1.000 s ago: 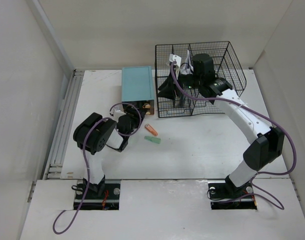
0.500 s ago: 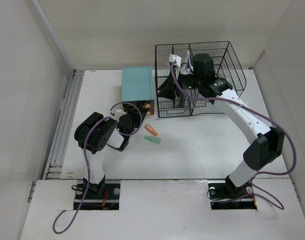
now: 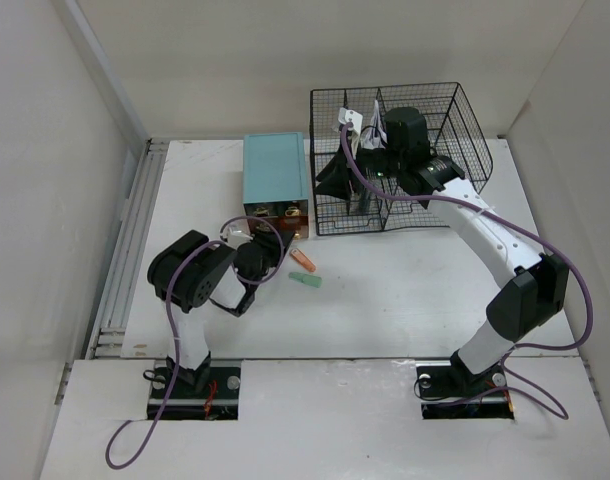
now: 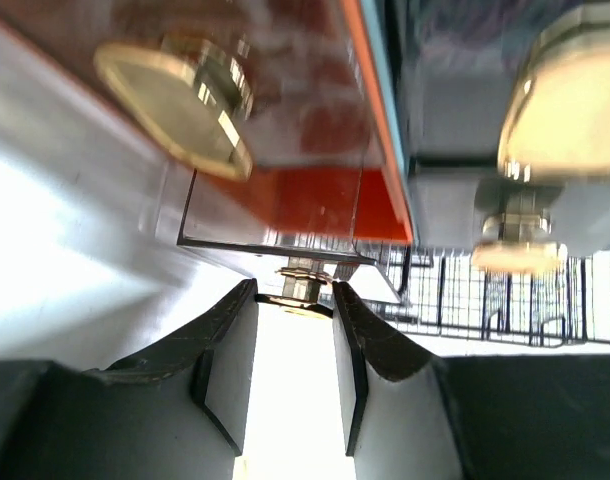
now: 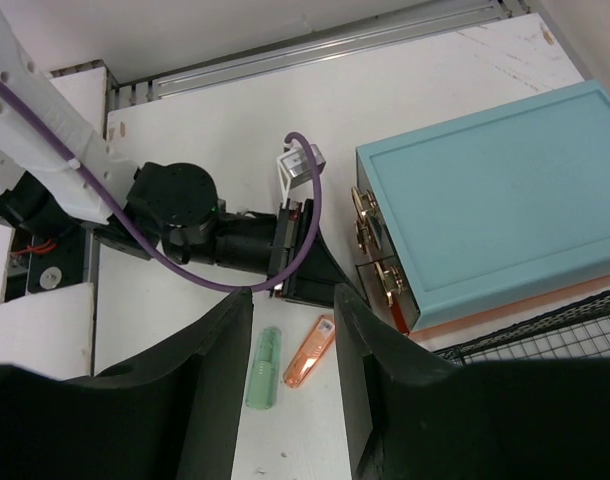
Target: Organize the desk
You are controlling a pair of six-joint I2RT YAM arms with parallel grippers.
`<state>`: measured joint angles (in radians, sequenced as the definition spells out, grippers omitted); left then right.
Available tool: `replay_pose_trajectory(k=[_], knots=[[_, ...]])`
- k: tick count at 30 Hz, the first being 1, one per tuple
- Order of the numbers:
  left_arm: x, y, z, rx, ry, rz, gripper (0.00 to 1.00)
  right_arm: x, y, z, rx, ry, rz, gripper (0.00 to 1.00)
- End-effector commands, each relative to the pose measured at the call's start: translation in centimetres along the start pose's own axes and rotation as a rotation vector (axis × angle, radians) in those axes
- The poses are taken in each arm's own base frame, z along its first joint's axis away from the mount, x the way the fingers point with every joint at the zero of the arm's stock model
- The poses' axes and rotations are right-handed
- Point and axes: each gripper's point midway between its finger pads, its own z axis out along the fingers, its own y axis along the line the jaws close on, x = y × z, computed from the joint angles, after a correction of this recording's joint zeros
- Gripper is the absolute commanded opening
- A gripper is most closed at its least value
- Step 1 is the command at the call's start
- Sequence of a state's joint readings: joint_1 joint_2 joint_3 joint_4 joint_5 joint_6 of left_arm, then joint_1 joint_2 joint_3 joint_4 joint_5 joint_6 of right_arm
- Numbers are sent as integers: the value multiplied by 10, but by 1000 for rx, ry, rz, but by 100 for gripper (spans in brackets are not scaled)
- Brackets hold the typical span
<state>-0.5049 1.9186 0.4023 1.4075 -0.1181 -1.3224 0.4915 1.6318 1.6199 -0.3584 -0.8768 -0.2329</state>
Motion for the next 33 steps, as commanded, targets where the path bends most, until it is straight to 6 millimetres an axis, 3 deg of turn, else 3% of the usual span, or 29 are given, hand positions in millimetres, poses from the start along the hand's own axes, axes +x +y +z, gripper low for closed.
replay_pose_trajectory(k=[1, 12, 13, 14, 17, 19, 25, 28, 33], knots=[[-13, -90, -30, 376, -60, -27, 16, -4, 1, 1, -28, -18, -25, 44], [-4, -74, -44, 337, -30, -27, 20, -4, 1, 1, -28, -18, -25, 44], [-4, -71, -46, 328, -28, -25, 22, -4, 1, 1, -28, -18, -25, 44], [-5, -74, -47, 338, -30, -27, 33, -4, 1, 1, -28, -18, -25, 44], [-7, -75, -47, 338, -41, -18, 51, -4, 1, 1, -28, -18, -25, 44], [-7, -77, -47, 336, -43, -6, 58, -2, 2, 1, -29, -13, -18, 44], [-13, -93, -59, 364, -56, 29, 59, -2, 2, 1, -29, -13, -18, 44], [-7, -94, -67, 356, -36, 54, 59, -2, 2, 1, -29, -13, -18, 44], [-6, -126, -94, 409, -28, 112, 56, -3, -10, 1, 68, 28, -72, 44]])
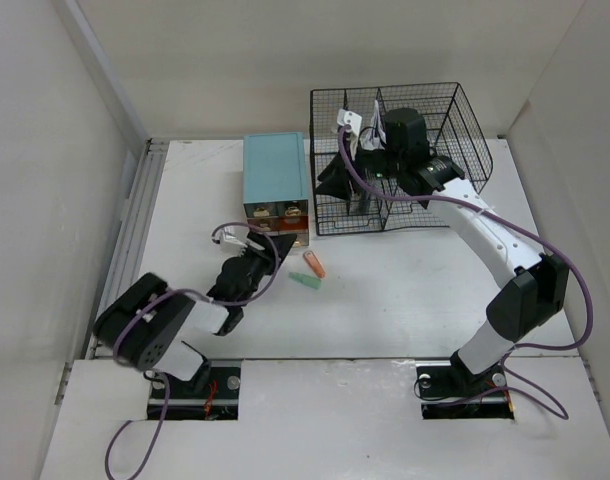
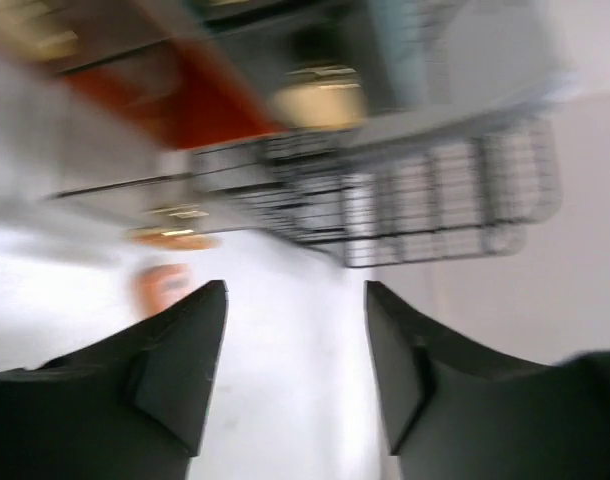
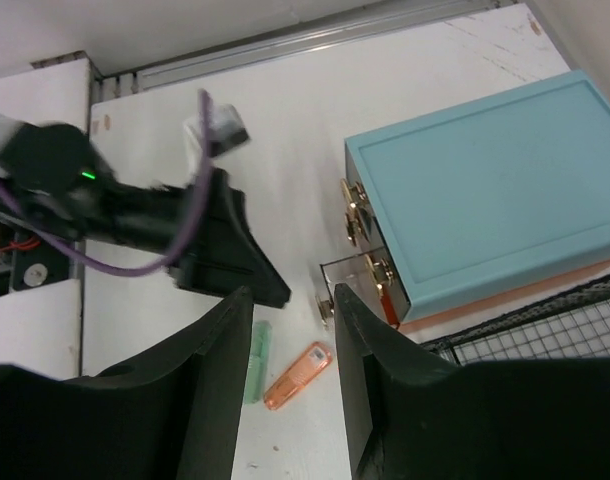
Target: Organize the desk
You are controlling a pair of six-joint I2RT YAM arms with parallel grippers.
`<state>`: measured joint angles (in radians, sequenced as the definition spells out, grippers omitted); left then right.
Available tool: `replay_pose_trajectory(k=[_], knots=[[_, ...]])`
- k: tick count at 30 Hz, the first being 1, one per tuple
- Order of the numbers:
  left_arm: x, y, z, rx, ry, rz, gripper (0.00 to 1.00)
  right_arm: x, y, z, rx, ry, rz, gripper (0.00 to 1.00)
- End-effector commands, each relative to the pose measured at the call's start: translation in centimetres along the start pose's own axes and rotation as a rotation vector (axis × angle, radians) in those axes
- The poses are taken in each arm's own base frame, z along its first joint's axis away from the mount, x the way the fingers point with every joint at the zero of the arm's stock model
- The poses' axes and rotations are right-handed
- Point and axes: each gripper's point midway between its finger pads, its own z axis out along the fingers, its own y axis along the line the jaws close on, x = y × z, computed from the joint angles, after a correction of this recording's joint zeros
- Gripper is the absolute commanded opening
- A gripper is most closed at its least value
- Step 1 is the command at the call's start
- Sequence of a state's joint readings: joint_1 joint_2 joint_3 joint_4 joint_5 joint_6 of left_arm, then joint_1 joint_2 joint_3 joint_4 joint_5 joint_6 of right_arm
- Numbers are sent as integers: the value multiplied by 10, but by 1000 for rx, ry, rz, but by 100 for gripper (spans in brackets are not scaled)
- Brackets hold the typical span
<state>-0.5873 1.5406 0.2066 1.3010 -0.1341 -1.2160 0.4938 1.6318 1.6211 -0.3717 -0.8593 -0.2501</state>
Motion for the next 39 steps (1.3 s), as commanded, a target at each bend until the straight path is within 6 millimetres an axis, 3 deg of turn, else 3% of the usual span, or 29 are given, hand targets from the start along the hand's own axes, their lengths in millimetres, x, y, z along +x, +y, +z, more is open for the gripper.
replay_pose_trajectory(k=[1, 3, 4, 6, 7, 9, 10, 11, 12, 14, 15, 17, 19, 22, 23, 26, 27, 31, 34, 39], knots=[[-21, -96, -23, 314, -74, 32, 52, 1, -9, 1, 85, 58, -69, 44], [-20, -105, -31, 263, -62, 92, 31, 2, -22, 2, 192, 116, -153, 51], [-25, -125, -31, 273, -83, 159, 23, 6, -25, 1, 229, 143, -162, 54], [-32, -134, -47, 220, -101, 241, 8, 4, -29, -4, 300, 189, -248, 59], [-42, -144, -53, 218, -131, 266, 0, 14, -33, -2, 375, 247, -274, 60], [-55, -139, -74, 174, -171, 321, 0, 33, -27, -7, 425, 335, -330, 53], [-63, -140, -81, 160, -192, 319, 0, 44, -21, -6, 458, 386, -355, 29], [-66, -136, -88, 139, -200, 322, 0, 54, -17, -4, 467, 404, -363, 15], [-72, -135, -94, 122, -215, 333, 0, 86, -10, 0, 449, 475, -352, 4], [-84, -120, -111, 63, -248, 343, 0, 103, 6, 5, 417, 512, -361, 0], [-86, -120, -118, 66, -250, 341, 5, 116, 8, 6, 410, 539, -330, 0], [-92, -115, -134, 70, -263, 335, 18, 139, 15, 13, 384, 561, -240, 0], [-95, -113, -144, 83, -269, 319, 34, 148, 15, 19, 401, 555, -163, 0], [-102, -107, -159, 87, -295, 309, 46, 165, 15, 30, 402, 567, -88, 7], [-100, -99, -159, 71, -286, 309, 49, 171, 13, 37, 407, 575, -49, 14], [-105, -101, -167, 90, -307, 295, 51, 184, 12, 53, 393, 591, 22, 26], [-105, -100, -168, 89, -306, 295, 51, 205, 15, 61, 373, 638, 31, 32], [-105, -96, -171, 80, -302, 300, 52, 233, 17, 78, 374, 682, 74, 51], [-105, -91, -174, 82, -303, 299, 52, 236, 20, 91, 371, 683, 69, 59], [-104, -84, -174, 83, -312, 286, 54, 237, 18, 98, 388, 686, 69, 63]])
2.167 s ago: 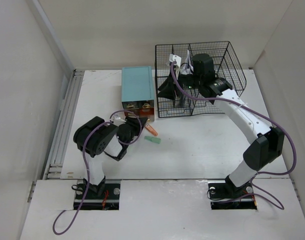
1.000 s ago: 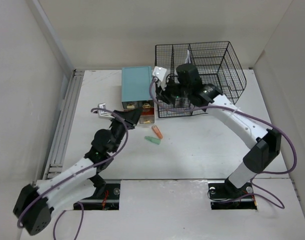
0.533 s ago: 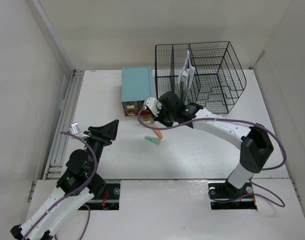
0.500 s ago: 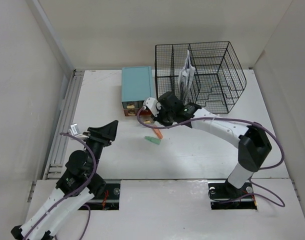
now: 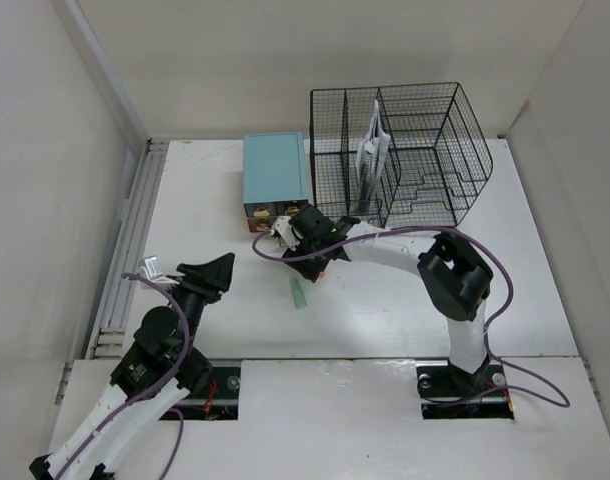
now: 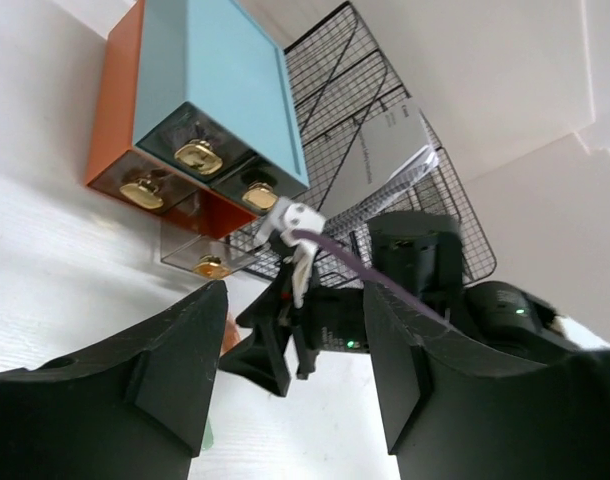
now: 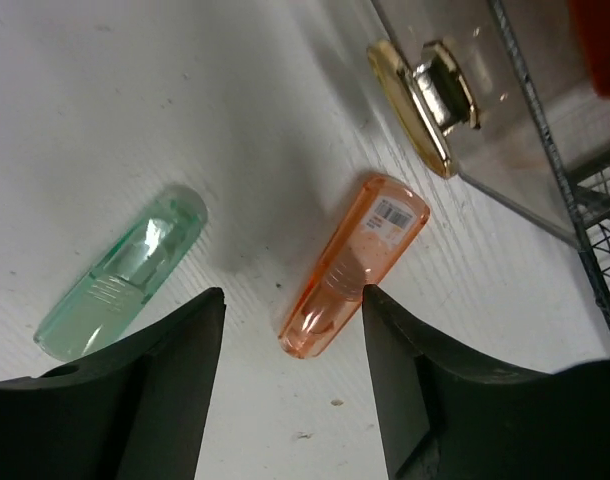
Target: Organize the desk
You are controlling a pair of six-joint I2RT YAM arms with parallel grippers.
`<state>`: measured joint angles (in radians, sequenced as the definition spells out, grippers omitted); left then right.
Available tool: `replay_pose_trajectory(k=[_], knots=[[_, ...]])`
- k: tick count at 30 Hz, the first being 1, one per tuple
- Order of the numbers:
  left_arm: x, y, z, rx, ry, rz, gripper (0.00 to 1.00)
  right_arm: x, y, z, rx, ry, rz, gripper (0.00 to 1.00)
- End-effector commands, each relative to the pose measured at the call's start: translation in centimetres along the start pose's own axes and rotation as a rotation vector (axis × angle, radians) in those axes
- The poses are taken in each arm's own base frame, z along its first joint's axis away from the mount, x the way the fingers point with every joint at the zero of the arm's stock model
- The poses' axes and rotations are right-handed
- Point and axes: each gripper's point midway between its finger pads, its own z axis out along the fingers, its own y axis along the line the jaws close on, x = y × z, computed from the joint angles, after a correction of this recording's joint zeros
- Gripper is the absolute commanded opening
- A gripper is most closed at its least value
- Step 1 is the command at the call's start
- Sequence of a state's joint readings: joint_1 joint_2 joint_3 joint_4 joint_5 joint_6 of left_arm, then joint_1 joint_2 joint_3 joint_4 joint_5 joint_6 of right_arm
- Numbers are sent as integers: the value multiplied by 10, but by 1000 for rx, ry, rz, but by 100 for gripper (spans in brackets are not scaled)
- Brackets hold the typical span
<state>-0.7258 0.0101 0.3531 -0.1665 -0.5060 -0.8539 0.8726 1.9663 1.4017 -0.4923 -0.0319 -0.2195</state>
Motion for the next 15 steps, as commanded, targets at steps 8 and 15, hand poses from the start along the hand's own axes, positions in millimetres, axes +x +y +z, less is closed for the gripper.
replay_pose_trajectory(k=[8, 15], knots=[[-1, 3, -2, 7, -16, -7, 55, -39, -12, -3, 76, -100, 42, 63], [-3, 1, -2, 14, -21, -12, 56, -32, -20, -3, 129, -80, 63, 63]])
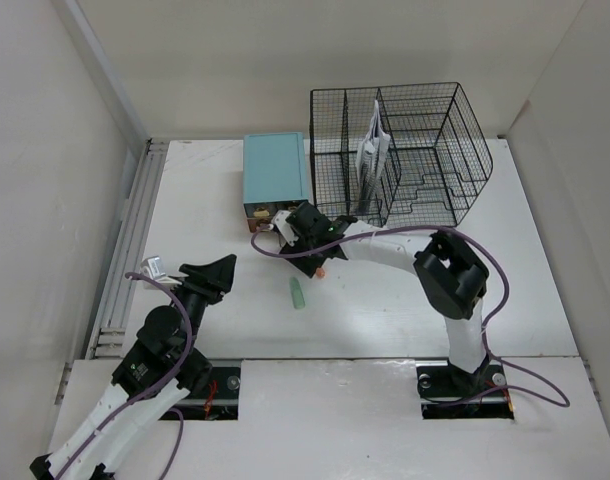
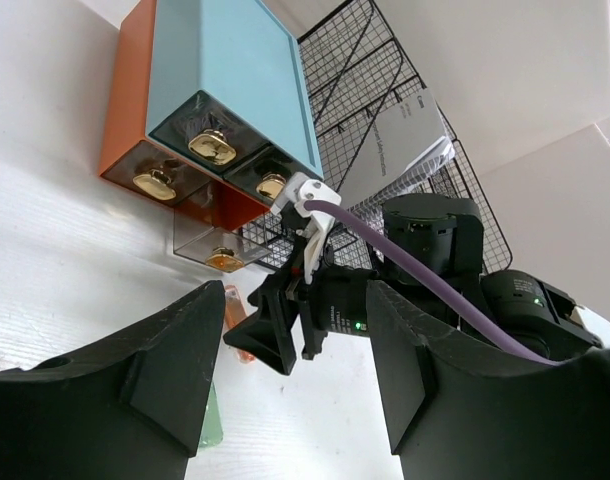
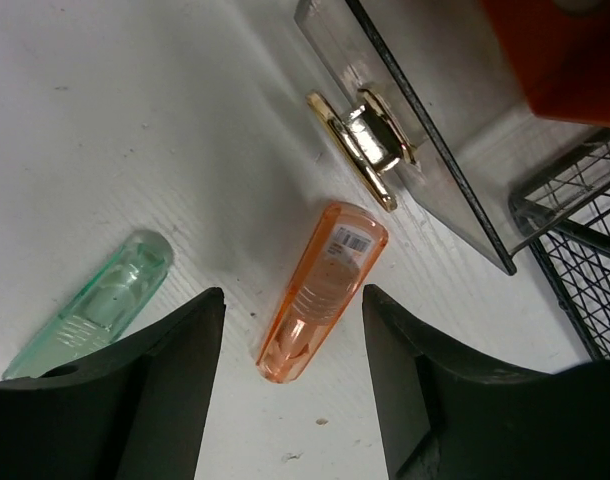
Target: Organize the desk
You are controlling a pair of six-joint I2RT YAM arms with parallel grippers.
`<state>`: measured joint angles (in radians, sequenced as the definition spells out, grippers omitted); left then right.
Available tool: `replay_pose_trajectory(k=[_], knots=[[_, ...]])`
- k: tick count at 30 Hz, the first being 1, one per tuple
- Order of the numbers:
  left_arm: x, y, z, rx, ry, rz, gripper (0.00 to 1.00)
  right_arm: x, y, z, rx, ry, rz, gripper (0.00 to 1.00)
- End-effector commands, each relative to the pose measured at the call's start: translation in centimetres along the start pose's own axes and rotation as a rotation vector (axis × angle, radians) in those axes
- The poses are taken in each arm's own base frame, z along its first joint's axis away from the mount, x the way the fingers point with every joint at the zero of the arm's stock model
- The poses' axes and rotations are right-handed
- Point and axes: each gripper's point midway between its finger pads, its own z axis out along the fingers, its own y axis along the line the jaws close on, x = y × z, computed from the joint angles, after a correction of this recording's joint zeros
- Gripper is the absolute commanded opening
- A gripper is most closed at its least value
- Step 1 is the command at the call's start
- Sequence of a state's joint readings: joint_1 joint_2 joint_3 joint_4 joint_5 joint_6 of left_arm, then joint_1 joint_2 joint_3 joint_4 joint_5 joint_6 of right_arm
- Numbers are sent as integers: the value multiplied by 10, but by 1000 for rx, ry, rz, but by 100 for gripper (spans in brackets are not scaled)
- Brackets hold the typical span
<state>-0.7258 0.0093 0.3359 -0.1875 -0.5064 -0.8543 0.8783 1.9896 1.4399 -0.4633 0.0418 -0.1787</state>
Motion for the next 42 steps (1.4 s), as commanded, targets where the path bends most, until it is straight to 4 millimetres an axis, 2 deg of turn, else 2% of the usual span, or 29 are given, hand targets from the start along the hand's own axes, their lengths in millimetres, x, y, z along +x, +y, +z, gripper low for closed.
replay_pose_trajectory(k=[1, 4, 5, 10, 12, 13, 15, 24, 29, 35, 38, 39, 42], knots=[[-11, -9, -3, 39, -40, -31, 56, -18, -8, -11, 53, -60, 28, 63], [-12, -7, -3, 33, -47, -22, 56, -10, -7, -16, 52, -51, 28, 63], [-12, -7, -3, 33, -47, -22, 56, -13, -9, -21, 63, -63, 29, 62], [-14, -9, -3, 40, -52, -28, 56, -7, -8, -20, 62, -55, 28, 62], [-14, -9, -3, 40, -52, -28, 56, 2, -3, -17, 41, -37, 37, 62], [-17, -13, -4, 48, -58, -34, 56, -1, -4, -20, 42, -48, 38, 62], [-16, -11, -4, 41, -53, -29, 56, 8, -2, -20, 40, -32, 37, 62], [-19, -13, -6, 54, -63, -39, 56, 18, 5, -17, 11, -23, 45, 61], [-19, -12, -7, 54, -63, -39, 56, 18, 9, -12, -12, -16, 54, 59], [-24, -13, -9, 54, -75, -44, 56, 11, 3, -4, -43, -24, 102, 58], [-27, -14, -12, 59, -79, -48, 56, 17, 5, 4, -46, -1, 102, 57], [-25, -13, -12, 53, -74, -43, 56, 12, 5, 2, -55, -13, 102, 56], [-27, -14, -13, 59, -79, -48, 57, 15, 6, 5, -57, -4, 111, 54]])
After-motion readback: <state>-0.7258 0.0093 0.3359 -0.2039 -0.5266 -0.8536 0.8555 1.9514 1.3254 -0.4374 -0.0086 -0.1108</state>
